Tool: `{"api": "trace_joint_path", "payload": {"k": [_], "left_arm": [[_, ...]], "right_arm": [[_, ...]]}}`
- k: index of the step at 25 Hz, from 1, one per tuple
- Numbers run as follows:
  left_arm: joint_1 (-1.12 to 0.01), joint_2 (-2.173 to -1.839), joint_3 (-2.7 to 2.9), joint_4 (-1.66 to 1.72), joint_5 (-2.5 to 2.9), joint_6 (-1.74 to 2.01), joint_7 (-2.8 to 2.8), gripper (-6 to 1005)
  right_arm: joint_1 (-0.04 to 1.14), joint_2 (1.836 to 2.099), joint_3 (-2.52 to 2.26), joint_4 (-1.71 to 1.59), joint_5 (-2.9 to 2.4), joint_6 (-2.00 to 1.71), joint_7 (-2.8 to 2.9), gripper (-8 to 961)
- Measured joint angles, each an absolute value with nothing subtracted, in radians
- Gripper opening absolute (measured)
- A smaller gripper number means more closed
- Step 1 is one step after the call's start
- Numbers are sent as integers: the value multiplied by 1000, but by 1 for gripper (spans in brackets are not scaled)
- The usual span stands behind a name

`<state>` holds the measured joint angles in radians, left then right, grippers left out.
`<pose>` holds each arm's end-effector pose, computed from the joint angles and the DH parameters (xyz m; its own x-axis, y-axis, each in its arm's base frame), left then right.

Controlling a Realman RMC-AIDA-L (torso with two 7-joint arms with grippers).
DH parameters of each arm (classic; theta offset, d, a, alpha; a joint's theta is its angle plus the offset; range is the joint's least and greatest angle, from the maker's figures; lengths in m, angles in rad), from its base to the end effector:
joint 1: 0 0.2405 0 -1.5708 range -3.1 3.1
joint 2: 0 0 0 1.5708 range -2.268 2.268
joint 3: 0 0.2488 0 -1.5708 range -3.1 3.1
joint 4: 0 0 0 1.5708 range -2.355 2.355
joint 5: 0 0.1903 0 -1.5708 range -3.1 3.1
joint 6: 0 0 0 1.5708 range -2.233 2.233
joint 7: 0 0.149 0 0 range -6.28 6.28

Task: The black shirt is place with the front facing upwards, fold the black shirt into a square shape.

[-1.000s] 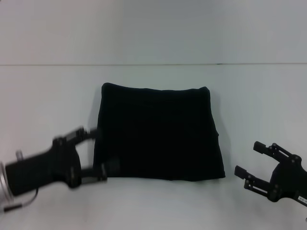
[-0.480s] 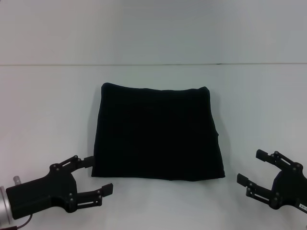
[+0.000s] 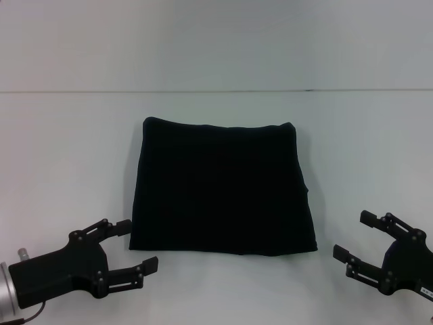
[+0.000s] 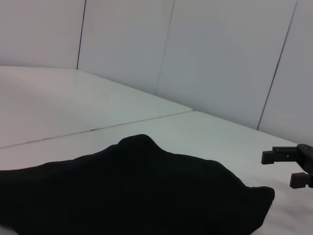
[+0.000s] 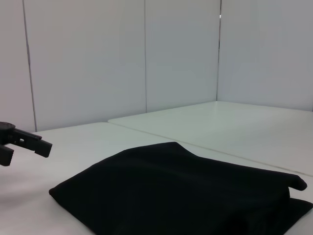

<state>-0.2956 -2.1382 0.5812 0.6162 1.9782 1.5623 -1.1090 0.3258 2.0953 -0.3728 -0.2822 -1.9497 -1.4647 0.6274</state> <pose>-0.2993 0.2466 -0.0148 0.7530 0.3202 0.5749 0.5384 -0.8020 -0.2586 0.3156 0.2438 -0.0304 0.8035 -0.1238 -0.5823 -0.4640 -0.7430 -0.4823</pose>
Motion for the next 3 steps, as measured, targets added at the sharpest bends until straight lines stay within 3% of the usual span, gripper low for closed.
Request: {"api": "trace_joint_path", "payload": {"k": [3], "left_arm": [[-295, -2139, 581, 616, 1978, 1562, -1108, 950]], "right_arm": [[325, 2095, -373, -282, -1950, -1465, 627, 872]]}}
